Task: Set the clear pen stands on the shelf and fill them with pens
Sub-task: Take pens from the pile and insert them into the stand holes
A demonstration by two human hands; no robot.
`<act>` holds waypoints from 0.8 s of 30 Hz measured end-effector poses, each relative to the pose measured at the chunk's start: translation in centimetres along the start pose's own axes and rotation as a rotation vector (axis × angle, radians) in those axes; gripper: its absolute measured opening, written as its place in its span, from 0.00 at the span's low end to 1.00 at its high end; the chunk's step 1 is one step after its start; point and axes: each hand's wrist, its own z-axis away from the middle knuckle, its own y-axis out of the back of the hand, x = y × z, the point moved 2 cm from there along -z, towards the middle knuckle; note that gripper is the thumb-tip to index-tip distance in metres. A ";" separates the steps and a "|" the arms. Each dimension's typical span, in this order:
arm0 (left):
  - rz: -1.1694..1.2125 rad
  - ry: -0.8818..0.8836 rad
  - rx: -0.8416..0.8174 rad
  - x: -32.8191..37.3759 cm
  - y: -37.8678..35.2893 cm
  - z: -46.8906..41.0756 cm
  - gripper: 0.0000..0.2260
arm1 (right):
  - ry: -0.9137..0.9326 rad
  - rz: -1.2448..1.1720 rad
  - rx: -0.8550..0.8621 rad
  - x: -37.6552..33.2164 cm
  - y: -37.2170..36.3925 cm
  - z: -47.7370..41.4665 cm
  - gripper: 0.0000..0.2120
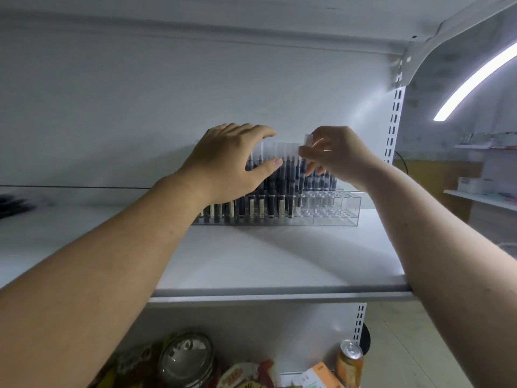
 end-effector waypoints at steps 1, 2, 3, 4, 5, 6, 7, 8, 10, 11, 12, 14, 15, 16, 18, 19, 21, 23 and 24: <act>0.000 -0.003 0.001 0.0 0.0 0.0 0.30 | -0.022 -0.001 -0.039 0.1 -0.1 0.1 0.09; 0.000 -0.004 0.002 -0.1 -0.1 0.0 0.29 | -0.040 -0.011 -0.073 0.2 -0.3 0.2 0.08; 0.000 -0.004 0.005 -0.1 -0.1 0.0 0.29 | -0.049 -0.018 -0.091 0.3 -0.4 0.2 0.08; 0.001 -0.004 0.009 -0.1 0.0 0.0 0.29 | -0.048 -0.018 -0.092 0.2 -0.5 0.3 0.08; 0.002 -0.004 0.014 -0.1 0.0 0.0 0.28 | -0.046 -0.014 -0.087 0.1 -0.5 0.3 0.09; 0.002 -0.003 0.016 0.0 0.0 0.0 0.28 | -0.043 -0.010 -0.082 -0.1 -0.5 0.4 0.08; 0.000 -0.003 0.016 0.0 0.0 0.0 0.28 | -0.039 -0.005 -0.081 -0.3 -0.6 0.5 0.08; -0.003 -0.003 0.015 0.0 0.0 0.0 0.28 | -0.035 0.000 -0.084 -0.4 -0.6 0.5 0.07; -0.004 -0.005 0.013 0.0 0.1 0.0 0.28 | -0.031 0.021 -0.094 -0.5 -0.6 0.7 0.06; -0.002 -0.004 0.013 0.0 0.0 0.0 0.28 | -0.030 0.037 -0.104 -0.5 -0.6 0.7 0.07; -0.001 -0.004 0.012 0.0 0.0 0.0 0.28 | -0.033 0.048 -0.113 -0.4 -0.5 0.8 0.07; -0.006 -0.009 0.017 -0.1 0.0 0.0 0.28 | -0.040 0.018 -0.108 -0.3 -0.1 0.8 0.09; -0.012 -0.012 0.023 -0.2 0.0 -0.1 0.28 | -0.037 -0.015 -0.091 -0.3 0.1 0.6 0.10; -0.018 -0.015 0.029 -0.3 0.0 -0.1 0.28 | -0.029 -0.046 -0.059 -0.2 0.3 0.5 0.11; -0.018 -0.020 0.040 -0.3 0.0 -0.2 0.27 | 0.020 -0.075 0.068 -0.1 0.5 0.1 0.12; -0.013 -0.020 0.046 -0.2 0.1 -0.3 0.27 | 0.058 -0.071 0.161 -0.1 0.6 -0.1 0.12; -0.004 -0.012 0.068 -0.3 0.8 -0.6 0.26 | 0.145 -0.066 0.329 -0.8 0.5 -0.5 0.13; 0.015 0.020 0.096 -0.5 2.3 -0.7 0.25 | 0.217 -0.061 0.393 -2.5 0.2 -0.8 0.13; 0.026 0.050 0.100 -0.9 3.3 -0.8 0.24 | 0.252 -0.032 0.385 -3.8 0.0 -1.0 0.14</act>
